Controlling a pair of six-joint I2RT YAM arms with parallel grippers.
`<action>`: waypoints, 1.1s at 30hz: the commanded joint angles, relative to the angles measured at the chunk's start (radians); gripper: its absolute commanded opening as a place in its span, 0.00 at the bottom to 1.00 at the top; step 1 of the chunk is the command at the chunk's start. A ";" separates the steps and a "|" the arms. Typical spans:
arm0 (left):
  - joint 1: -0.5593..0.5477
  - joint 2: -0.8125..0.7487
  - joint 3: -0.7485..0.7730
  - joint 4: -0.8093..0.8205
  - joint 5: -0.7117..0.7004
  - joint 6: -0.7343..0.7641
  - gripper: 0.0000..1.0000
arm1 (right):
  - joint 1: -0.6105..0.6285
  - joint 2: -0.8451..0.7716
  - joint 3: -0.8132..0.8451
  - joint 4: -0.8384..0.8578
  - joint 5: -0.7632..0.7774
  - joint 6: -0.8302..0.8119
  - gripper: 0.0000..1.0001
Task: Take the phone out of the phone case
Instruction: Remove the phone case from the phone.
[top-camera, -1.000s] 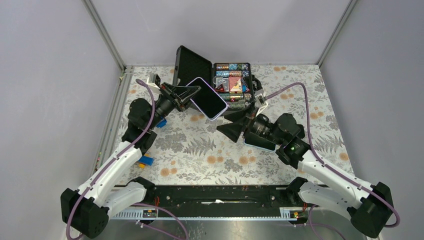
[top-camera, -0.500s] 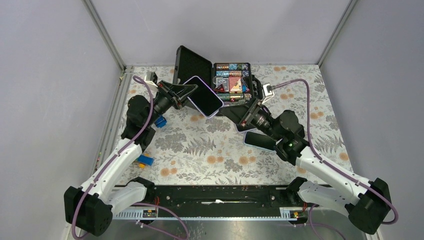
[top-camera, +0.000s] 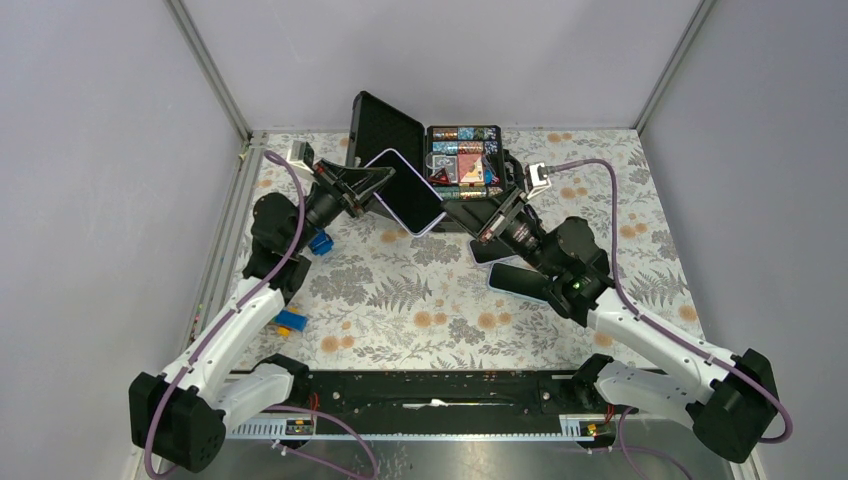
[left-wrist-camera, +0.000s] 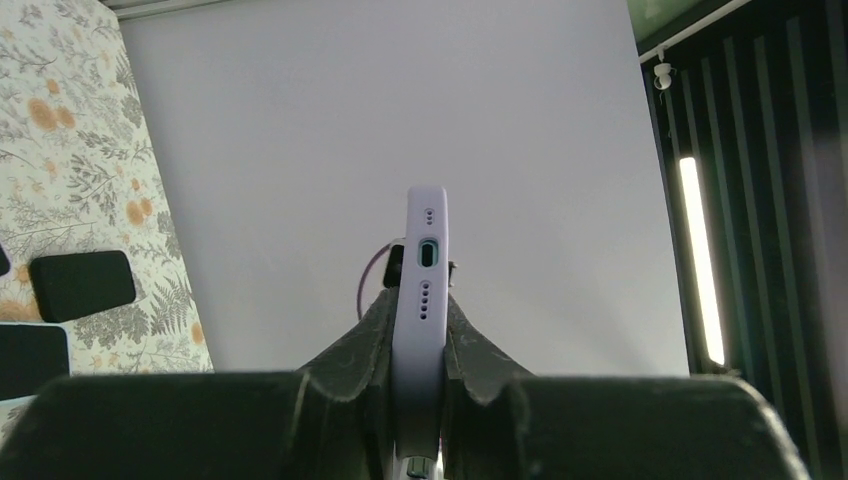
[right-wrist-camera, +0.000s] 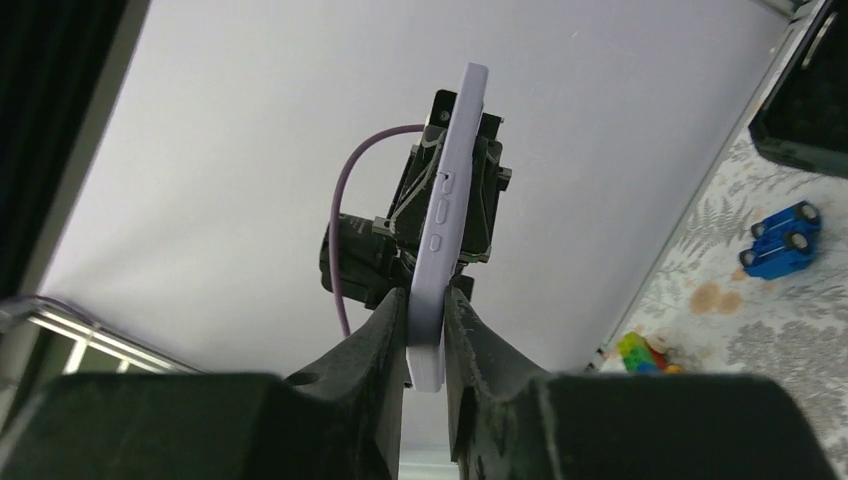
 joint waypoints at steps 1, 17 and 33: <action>0.004 -0.034 0.007 0.187 0.017 -0.066 0.00 | -0.013 -0.009 -0.017 0.099 0.041 0.118 0.18; -0.004 -0.036 -0.034 0.453 -0.006 -0.320 0.00 | -0.013 0.207 -0.063 0.397 -0.066 0.413 0.00; -0.005 -0.047 -0.024 0.456 -0.050 -0.374 0.00 | -0.012 0.092 -0.039 0.166 -0.048 0.112 0.06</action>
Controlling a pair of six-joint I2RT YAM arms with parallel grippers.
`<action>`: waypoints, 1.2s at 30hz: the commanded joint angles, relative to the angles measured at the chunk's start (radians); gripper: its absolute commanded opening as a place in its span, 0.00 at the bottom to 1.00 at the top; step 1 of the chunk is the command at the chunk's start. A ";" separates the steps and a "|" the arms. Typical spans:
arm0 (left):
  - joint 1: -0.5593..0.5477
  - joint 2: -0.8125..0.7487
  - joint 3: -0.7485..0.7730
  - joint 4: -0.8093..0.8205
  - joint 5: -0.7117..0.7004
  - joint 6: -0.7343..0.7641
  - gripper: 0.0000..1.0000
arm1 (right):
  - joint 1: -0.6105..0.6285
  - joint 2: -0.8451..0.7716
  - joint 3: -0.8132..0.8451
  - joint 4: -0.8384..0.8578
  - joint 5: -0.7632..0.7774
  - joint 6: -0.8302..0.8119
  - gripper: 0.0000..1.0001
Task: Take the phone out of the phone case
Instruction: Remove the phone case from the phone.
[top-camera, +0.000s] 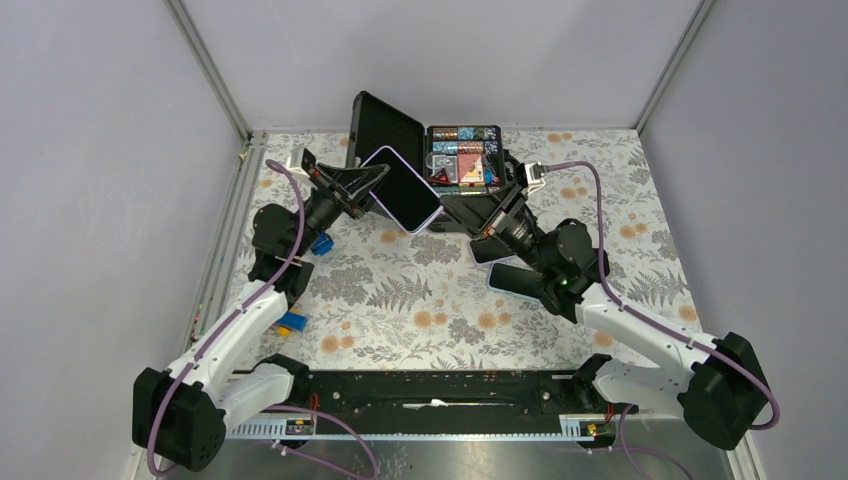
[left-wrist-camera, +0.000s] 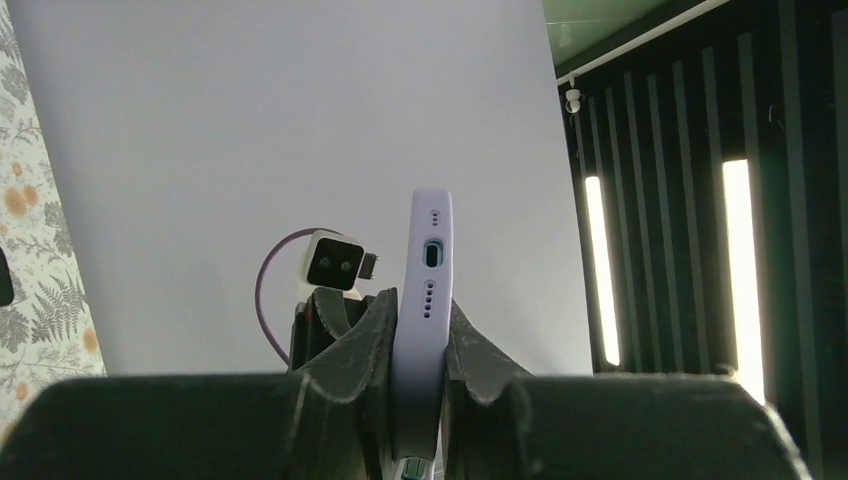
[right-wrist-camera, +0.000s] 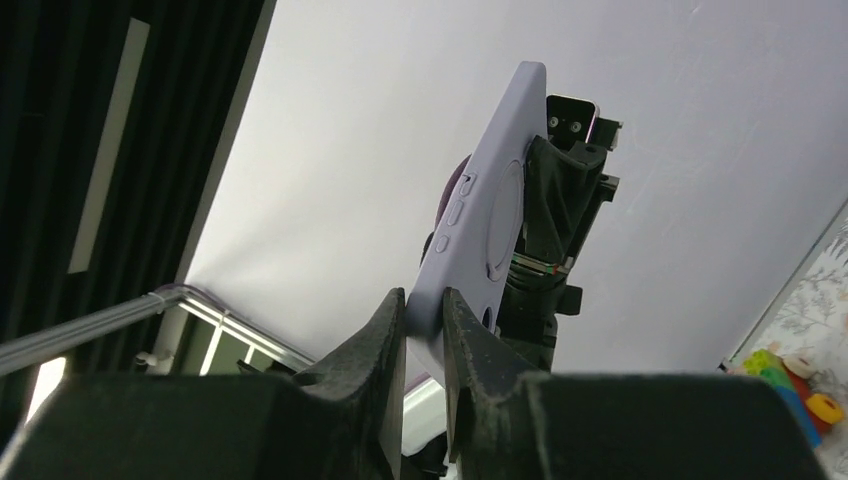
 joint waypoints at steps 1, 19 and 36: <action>-0.006 -0.048 0.048 0.272 -0.022 -0.193 0.00 | -0.005 0.011 0.010 -0.132 -0.001 -0.137 0.02; -0.008 -0.106 0.059 0.407 -0.058 -0.321 0.00 | -0.044 0.116 -0.058 -0.018 -0.365 -0.554 0.00; -0.009 -0.146 0.078 0.356 -0.028 -0.254 0.00 | -0.112 0.055 0.007 -0.254 -0.378 -0.519 0.00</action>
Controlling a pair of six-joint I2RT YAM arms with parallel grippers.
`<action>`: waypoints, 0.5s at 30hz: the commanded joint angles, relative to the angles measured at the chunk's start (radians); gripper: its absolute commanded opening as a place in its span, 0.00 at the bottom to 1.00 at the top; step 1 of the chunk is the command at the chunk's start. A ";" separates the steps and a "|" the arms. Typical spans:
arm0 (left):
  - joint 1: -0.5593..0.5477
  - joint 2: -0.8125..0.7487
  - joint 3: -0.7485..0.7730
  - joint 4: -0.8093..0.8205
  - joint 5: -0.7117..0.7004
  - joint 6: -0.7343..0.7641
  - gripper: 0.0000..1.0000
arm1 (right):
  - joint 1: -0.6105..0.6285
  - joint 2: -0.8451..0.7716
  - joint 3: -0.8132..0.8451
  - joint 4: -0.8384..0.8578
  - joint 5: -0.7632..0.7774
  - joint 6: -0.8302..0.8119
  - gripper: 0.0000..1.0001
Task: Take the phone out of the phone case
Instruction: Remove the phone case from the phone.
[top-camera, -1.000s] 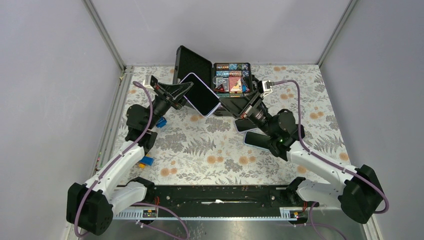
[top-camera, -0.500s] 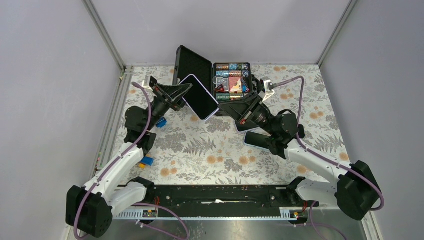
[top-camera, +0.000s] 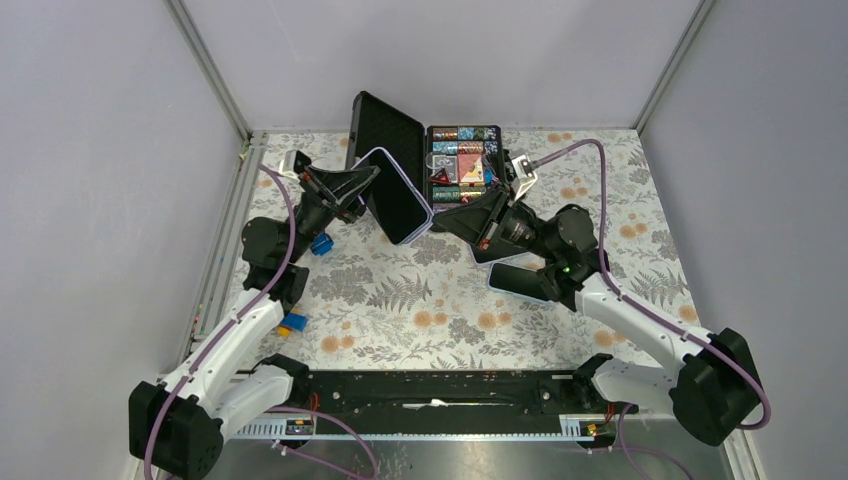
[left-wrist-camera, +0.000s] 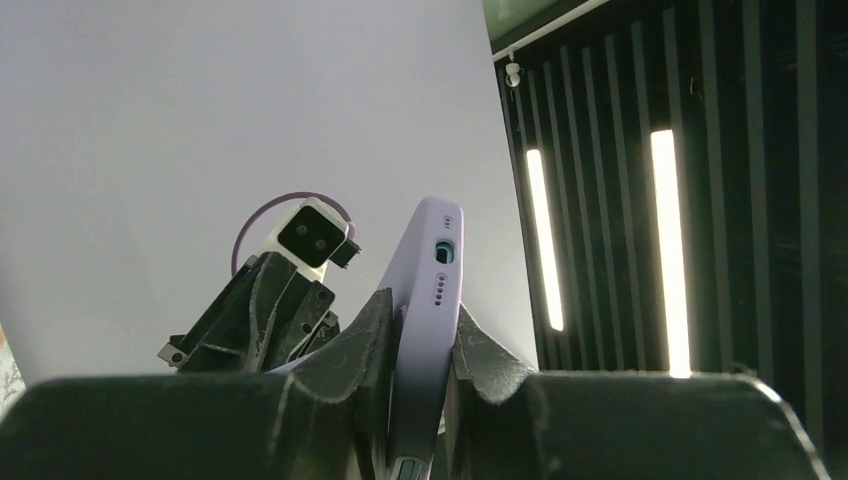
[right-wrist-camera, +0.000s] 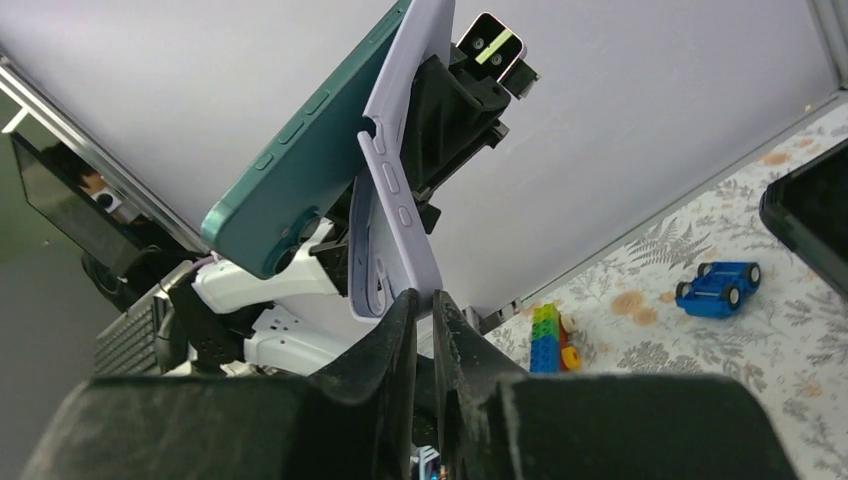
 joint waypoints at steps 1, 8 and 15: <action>-0.008 -0.085 0.098 0.239 -0.058 -0.121 0.00 | -0.014 -0.012 -0.048 -0.199 0.020 0.035 0.00; -0.008 -0.057 0.077 0.233 -0.069 -0.074 0.00 | -0.016 -0.102 -0.053 -0.157 0.029 0.080 0.30; -0.007 -0.052 0.046 0.193 -0.075 -0.031 0.00 | -0.015 -0.184 -0.072 -0.136 0.054 0.078 0.72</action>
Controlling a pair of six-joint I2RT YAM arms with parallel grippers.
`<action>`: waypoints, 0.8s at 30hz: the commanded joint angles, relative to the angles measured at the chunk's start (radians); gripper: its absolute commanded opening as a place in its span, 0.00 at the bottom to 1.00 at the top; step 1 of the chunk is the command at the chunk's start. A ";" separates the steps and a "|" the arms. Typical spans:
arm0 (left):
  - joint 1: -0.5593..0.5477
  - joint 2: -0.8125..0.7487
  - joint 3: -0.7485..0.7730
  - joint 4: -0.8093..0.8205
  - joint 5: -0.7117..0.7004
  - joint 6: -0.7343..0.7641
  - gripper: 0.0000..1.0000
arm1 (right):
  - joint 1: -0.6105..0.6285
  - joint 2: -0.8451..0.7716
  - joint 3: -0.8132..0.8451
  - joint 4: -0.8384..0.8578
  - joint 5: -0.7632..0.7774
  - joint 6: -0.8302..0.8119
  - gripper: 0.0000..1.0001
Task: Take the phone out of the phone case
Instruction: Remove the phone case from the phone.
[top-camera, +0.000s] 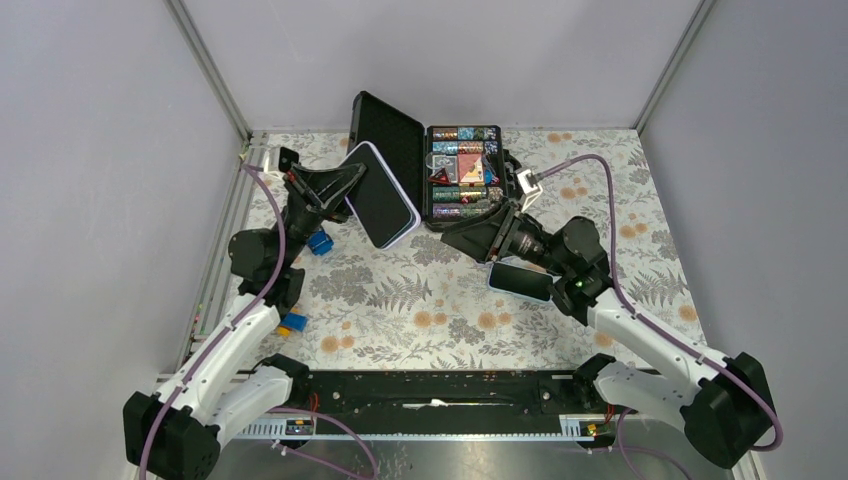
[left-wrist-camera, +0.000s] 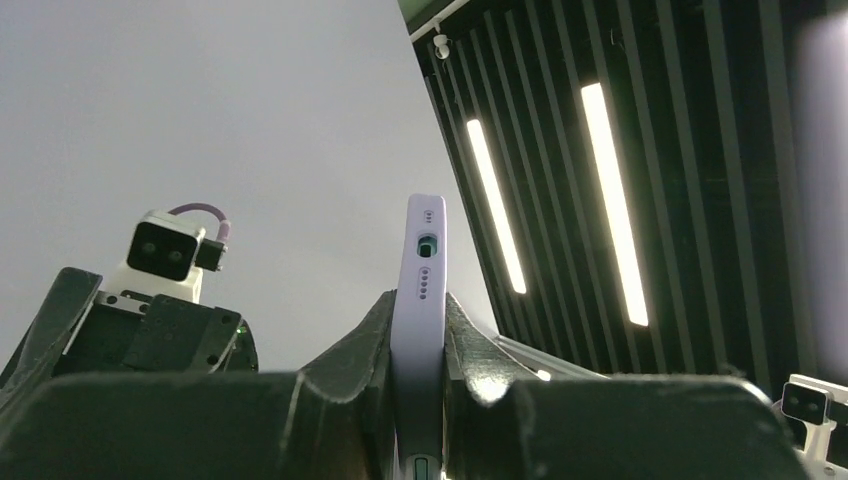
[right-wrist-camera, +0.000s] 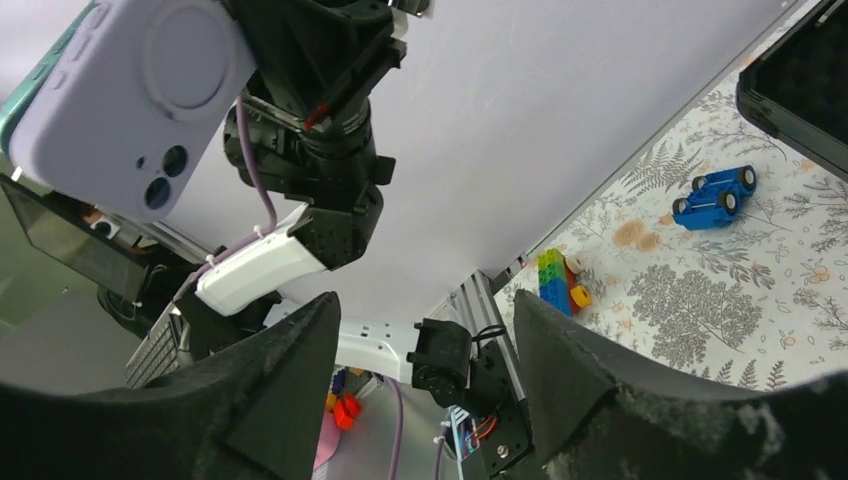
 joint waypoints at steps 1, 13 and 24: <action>0.000 -0.012 0.037 0.086 -0.043 0.009 0.00 | -0.005 -0.064 0.009 0.017 0.014 -0.020 0.73; 0.016 0.051 -0.016 -0.046 -0.034 0.152 0.00 | 0.069 -0.027 -0.035 0.076 0.039 -0.120 0.80; 0.063 0.169 -0.197 0.233 0.061 0.050 0.00 | 0.156 0.030 -0.084 0.113 0.174 -0.185 0.85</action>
